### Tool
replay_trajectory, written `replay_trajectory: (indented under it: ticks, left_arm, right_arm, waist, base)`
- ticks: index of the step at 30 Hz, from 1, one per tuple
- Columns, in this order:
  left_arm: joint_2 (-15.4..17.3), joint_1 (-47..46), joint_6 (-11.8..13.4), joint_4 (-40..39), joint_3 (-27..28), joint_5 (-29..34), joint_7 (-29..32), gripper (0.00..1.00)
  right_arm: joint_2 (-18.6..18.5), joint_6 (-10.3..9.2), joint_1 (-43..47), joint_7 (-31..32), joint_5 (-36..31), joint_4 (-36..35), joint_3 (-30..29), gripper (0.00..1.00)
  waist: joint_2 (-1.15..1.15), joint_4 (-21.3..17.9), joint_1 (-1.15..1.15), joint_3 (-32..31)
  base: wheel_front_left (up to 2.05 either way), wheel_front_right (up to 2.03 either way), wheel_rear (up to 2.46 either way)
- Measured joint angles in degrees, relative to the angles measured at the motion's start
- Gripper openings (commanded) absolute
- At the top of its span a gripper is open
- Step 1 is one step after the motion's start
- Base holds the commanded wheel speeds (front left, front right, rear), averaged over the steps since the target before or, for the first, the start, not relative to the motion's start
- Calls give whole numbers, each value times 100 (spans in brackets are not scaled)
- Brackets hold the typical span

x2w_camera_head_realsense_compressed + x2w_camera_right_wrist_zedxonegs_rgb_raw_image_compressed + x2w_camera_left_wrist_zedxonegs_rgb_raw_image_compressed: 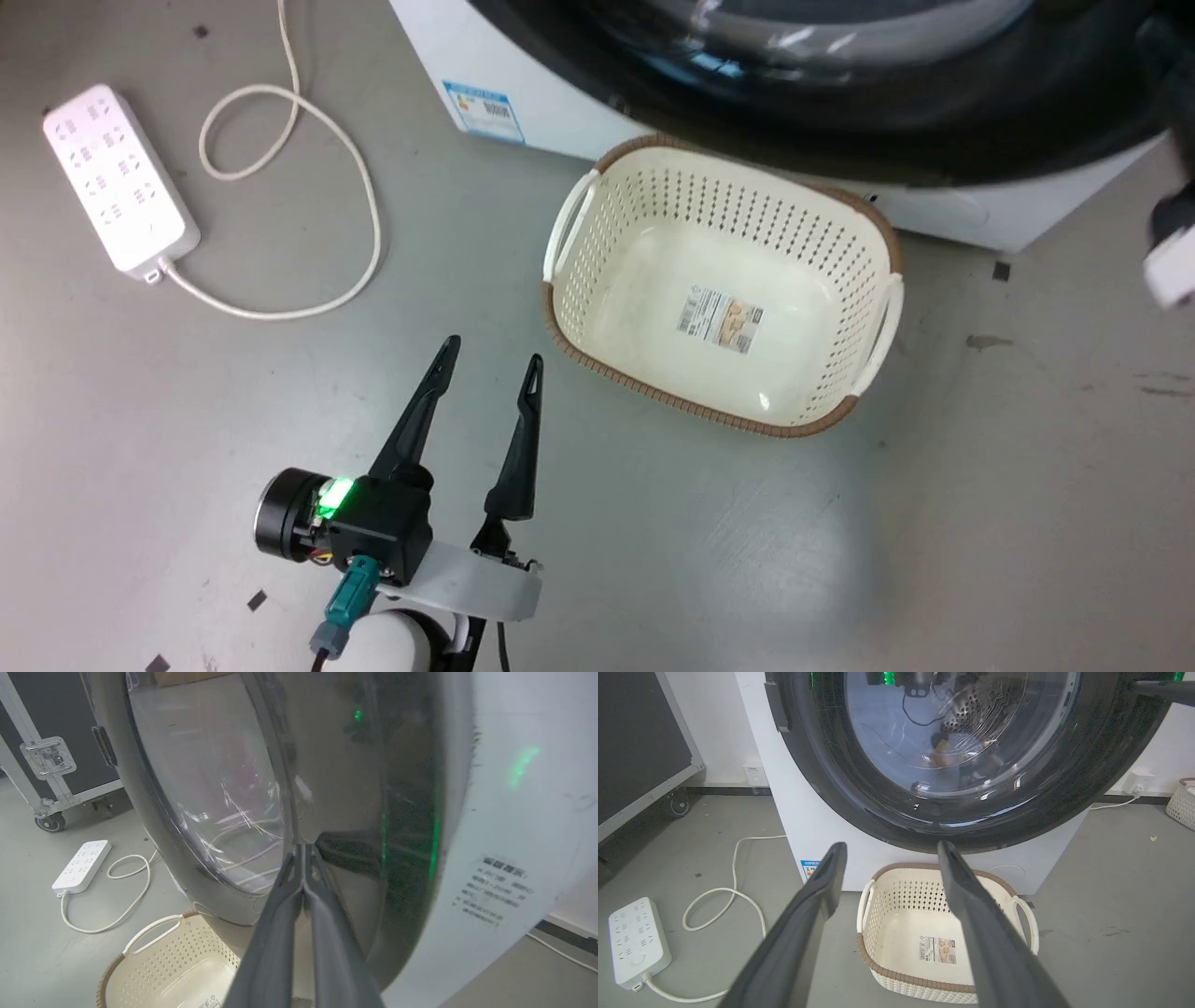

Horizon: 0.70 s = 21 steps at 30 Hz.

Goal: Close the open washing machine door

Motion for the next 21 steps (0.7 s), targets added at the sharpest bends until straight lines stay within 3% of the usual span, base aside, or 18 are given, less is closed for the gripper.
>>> replay_trajectory:
  ticks: [8,21]
  left_arm:
    - [-68,-104,0,13,-3,41,0,100]
    - [-116,-113,-18,154,54,27,0,100]
  right_arm:
    - [199,49,-960,101,367,918,-311,0]
    - [413,43,-1032,-212,468,1518,-291,0]
  waist:
    - [0,53,-1,237]
    - [0,9,-1,-96]
  base:
    - [0,0,0]
    - [0,0,0]
